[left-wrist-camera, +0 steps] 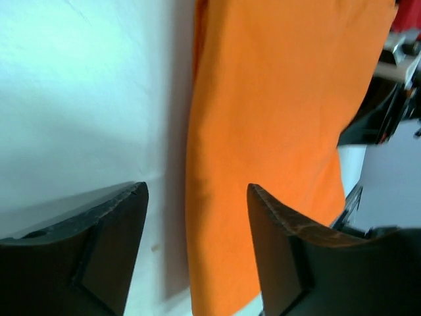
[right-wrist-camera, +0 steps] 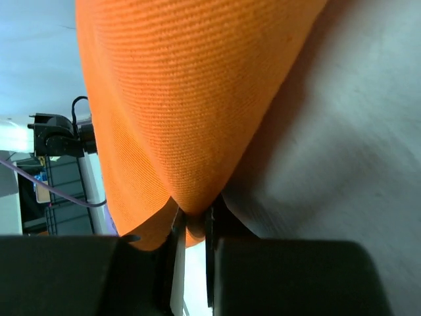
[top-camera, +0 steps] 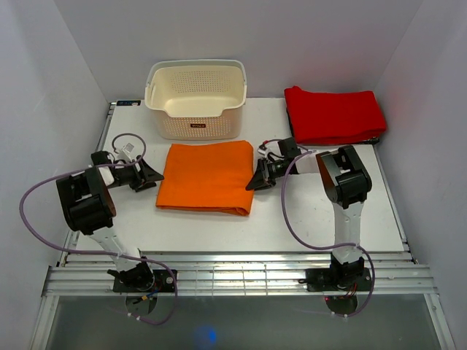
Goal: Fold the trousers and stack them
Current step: Fold the trousers, then neatly place the folded trousers to the corner
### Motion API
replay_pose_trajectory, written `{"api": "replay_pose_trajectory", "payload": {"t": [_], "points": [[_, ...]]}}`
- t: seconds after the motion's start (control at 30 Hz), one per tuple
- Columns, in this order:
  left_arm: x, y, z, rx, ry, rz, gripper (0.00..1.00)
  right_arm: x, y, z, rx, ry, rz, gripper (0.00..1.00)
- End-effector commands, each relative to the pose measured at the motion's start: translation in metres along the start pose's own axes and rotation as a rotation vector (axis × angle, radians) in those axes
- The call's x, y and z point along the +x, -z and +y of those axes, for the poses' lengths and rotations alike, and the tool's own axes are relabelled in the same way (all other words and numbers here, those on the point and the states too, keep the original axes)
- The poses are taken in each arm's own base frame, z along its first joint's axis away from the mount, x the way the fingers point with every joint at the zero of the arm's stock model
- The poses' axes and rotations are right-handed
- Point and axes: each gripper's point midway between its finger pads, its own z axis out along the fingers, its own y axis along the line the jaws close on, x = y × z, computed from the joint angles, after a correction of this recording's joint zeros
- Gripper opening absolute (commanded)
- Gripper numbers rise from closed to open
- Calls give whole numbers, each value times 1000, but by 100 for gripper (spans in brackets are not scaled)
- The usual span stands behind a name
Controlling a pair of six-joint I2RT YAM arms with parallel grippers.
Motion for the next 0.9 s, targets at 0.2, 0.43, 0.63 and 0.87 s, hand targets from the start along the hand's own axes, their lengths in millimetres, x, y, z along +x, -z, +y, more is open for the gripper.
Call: {"api": "replay_pose_trajectory", "payload": {"t": [0.2, 0.43, 0.63, 0.87], "points": [[55, 0, -13, -6, 44, 88, 84, -9, 44, -30, 183, 42, 1, 97], [80, -27, -3, -137, 10, 167, 84, 18, 45, -37, 216, -36, 53, 90], [107, -40, 27, -336, 51, 259, 63, 40, 22, -45, 210, -92, 122, 90], [126, -54, 16, -306, 66, 348, 28, 36, -5, -33, 125, -91, 130, 93]]}}
